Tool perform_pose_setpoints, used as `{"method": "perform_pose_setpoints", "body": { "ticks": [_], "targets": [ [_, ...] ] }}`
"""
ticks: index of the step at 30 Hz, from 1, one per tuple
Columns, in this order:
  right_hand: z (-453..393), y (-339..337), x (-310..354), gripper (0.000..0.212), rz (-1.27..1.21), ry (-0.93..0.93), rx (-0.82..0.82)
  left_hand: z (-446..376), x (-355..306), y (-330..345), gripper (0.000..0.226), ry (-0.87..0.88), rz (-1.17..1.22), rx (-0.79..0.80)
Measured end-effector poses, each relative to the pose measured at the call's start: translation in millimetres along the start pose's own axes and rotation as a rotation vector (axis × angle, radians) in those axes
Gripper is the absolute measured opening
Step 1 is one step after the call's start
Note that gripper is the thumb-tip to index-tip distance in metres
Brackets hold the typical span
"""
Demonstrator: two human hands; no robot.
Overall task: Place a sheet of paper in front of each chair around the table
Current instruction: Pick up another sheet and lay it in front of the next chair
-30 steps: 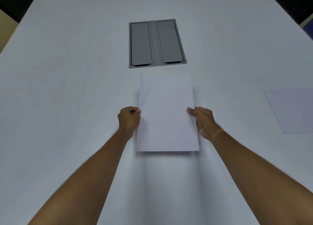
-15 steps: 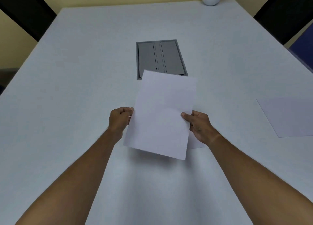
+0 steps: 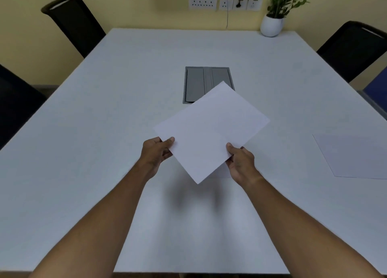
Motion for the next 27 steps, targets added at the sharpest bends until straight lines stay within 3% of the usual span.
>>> {"method": "perform_pose_setpoints", "body": {
  "ticks": [2, 11, 17, 23, 27],
  "targets": [
    [20, 0, -7, 0.012, -0.011, 0.009, 0.018, 24, 3, -3, 0.004, 0.048, -0.019, -0.007],
    [95, 3, -28, 0.03, 0.081, 0.092, 0.189, 114, -26, -60, 0.014, 0.179, -0.162, -0.099],
    [115, 15, -31, 0.022, 0.113, 0.111, 0.283, 159, -69, -124, 0.014, 0.201, -0.277, -0.075],
    [122, 51, -55, 0.045, 0.185, 0.175, 0.409, 180, -105, -194, 0.015, 0.178, -0.3, -0.037],
    [127, 101, -80, 0.046, 0.307, 0.199, 0.537, 177, -129, -255, 0.015, 0.156, -0.324, -0.073]
  ]
}}
Point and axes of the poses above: each hand's wrist, its own z-axis away from the middle knuckle, its own y-axis out of the palm, x = y × z, the point moved 1 cm from there along -z, towards the middle knuckle, and after that the axes turned 12 degrees about z, right-handed, at the moved point
